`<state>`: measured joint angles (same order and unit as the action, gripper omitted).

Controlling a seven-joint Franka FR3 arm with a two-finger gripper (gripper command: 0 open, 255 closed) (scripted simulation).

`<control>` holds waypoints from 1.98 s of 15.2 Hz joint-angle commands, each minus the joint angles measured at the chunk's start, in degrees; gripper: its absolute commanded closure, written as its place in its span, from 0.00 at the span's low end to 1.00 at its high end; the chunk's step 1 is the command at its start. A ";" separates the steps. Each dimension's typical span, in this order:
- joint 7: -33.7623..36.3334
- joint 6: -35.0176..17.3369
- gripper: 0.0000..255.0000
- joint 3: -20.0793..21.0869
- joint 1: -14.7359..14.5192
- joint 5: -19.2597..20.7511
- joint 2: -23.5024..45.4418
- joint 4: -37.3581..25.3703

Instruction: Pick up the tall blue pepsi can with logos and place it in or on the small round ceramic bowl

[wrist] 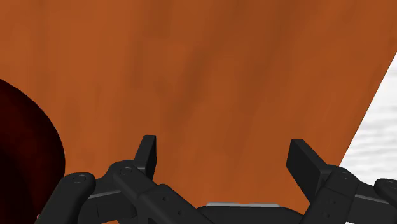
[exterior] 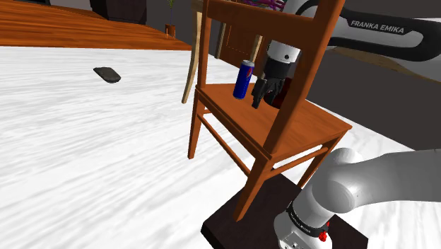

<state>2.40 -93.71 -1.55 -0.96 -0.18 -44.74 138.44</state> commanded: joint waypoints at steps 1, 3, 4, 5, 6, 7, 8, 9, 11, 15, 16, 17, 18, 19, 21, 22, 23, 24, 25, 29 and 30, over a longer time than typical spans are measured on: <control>0.00 0.00 0.00 0.00 0.00 0.00 0.00 0.00; -0.69 1.18 0.00 -0.56 0.12 0.39 3.81 -5.02; -1.04 1.84 0.00 -0.83 0.16 0.55 5.70 -7.59; -1.38 2.56 0.00 -1.09 0.19 0.70 7.59 -10.22; -1.73 3.33 0.00 -1.34 0.22 0.82 9.48 -12.90; -2.08 4.14 0.00 -1.60 0.24 0.93 11.38 -15.63; -2.43 5.01 0.00 -1.85 0.26 1.02 13.29 -18.43; -2.79 5.93 0.00 -2.09 0.28 1.08 15.22 -21.30; -3.51 7.94 0.00 -2.59 0.29 1.17 19.14 -27.27; -4.86 12.07 0.00 -3.48 0.35 1.13 26.44 -38.77; -4.84 11.27 0.00 -3.46 0.36 1.16 26.11 -37.64; -4.82 10.47 0.00 -3.45 0.36 1.18 25.78 -36.52; -4.80 9.68 0.00 -3.45 0.37 1.20 25.47 -35.41; -4.78 8.90 0.00 -3.44 0.38 1.22 25.19 -34.35; -4.74 7.33 0.00 -3.43 0.39 1.26 24.65 -32.25; -4.73 6.55 0.00 -3.43 0.40 1.28 24.40 -31.22; -4.72 6.10 0.00 -3.42 0.40 1.29 24.27 -30.63; -4.72 6.10 0.00 -3.42 0.40 1.29 24.26 -30.63; -4.72 6.10 0.00 -3.42 0.40 1.29 24.26 -30.63; -4.72 6.10 0.00 -3.42 0.40 1.29 24.27 -30.63; -4.72 6.10 0.00 -3.42 0.40 1.29 24.27 -30.63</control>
<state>-2.32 -87.59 -4.97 -0.55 1.11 -20.48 107.80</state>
